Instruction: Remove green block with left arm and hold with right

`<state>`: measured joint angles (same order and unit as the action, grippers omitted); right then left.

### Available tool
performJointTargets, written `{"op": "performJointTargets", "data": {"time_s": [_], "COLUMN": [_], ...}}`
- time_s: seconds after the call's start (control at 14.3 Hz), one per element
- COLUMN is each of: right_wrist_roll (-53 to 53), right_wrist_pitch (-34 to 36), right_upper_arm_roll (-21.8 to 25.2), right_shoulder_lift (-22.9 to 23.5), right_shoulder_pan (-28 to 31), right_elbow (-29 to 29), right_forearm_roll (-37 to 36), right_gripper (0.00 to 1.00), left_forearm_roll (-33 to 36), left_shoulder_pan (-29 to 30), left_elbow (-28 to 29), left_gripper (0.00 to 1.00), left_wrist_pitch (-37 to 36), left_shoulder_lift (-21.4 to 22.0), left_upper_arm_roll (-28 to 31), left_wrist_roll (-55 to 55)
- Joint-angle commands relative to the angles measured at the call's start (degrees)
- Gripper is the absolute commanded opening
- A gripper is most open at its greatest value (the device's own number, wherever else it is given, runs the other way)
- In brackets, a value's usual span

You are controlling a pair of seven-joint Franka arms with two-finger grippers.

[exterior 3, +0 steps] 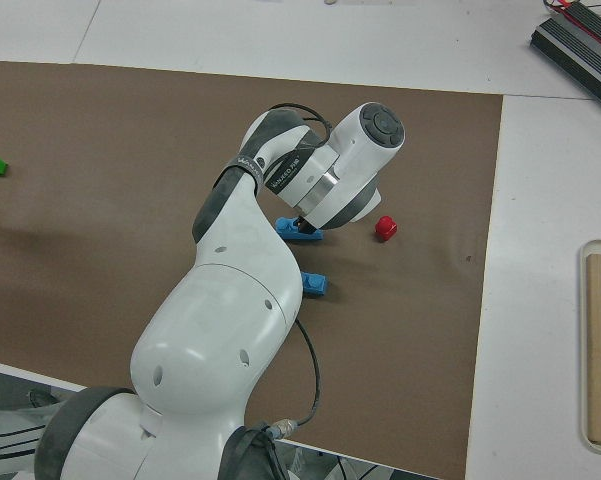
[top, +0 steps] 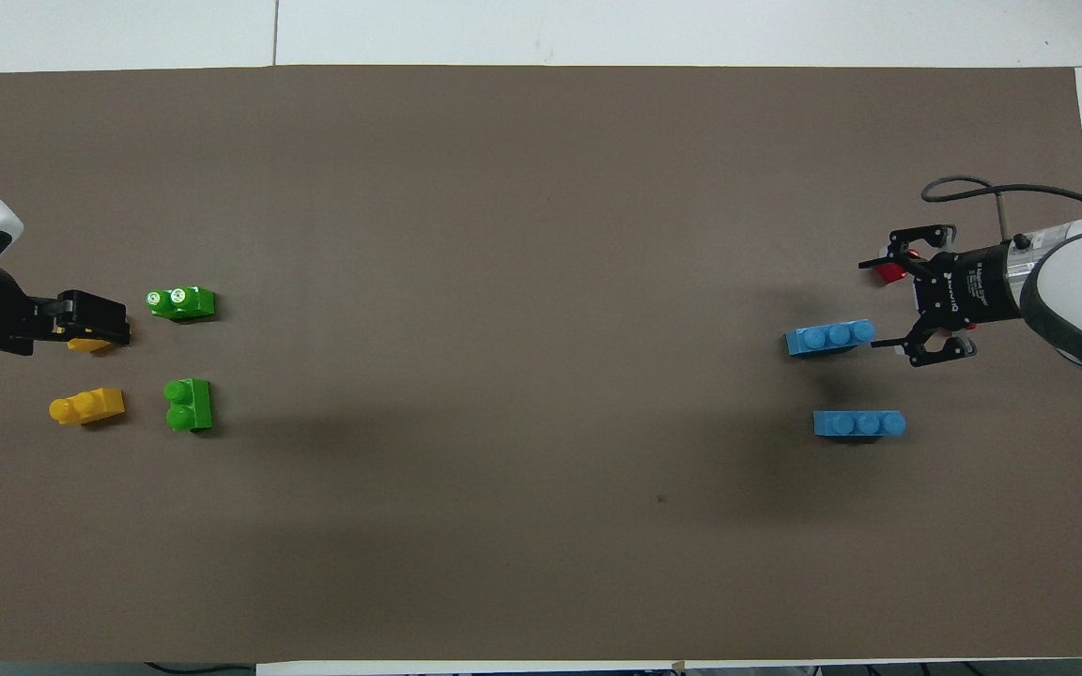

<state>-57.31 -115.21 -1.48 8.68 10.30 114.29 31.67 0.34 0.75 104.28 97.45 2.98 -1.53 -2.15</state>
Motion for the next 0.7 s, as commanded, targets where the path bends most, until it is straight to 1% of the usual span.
{"op": "performJointTargets", "data": {"time_s": [0.0, 0.07, 0.28, 0.49, 0.63], "right_wrist_roll": [-0.88, -0.27, 2.80, 15.60, 26.14], "right_wrist_pitch": [4.71, 5.86, 9.28, 14.64, 18.94], "right_upper_arm_roll": [-0.54, -0.63, -1.42, -1.42, -1.51], "right_shoulder_lift": [-2.51, -3.83, -5.95, -7.09, -7.71], "right_shoulder_pan": [0.60, 0.43, -0.10, -1.16, -1.24], "right_elbow": [-4.06, -5.38, -9.94, -15.22, -18.47], "right_forearm_roll": [-4.23, -6.42, -11.61, -16.27, -19.61], "right_gripper": [1.00, 1.00, 1.00, 1.00, 1.00], "left_forearm_roll": [-0.43, -0.17, 1.06, 1.24, 1.24], "left_shoulder_pan": [-1.80, -2.68, -6.98, -6.64, -6.38], "left_elbow": [-11.43, -13.29, -13.57, -13.57, -13.57], "left_gripper": [1.00, 1.00, 1.00, 1.00, 1.00], "left_wrist_pitch": [-6.90, -7.88, -7.36, -7.18, -7.62], "left_shoulder_lift": [-7.61, -8.42, -8.69, -8.08, -7.55], "left_upper_arm_roll": [0.73, 1.26, 3.02, 3.29, 3.29], "left_wrist_roll": [0.22, 0.22, 0.21, 0.30, 0.48]}}
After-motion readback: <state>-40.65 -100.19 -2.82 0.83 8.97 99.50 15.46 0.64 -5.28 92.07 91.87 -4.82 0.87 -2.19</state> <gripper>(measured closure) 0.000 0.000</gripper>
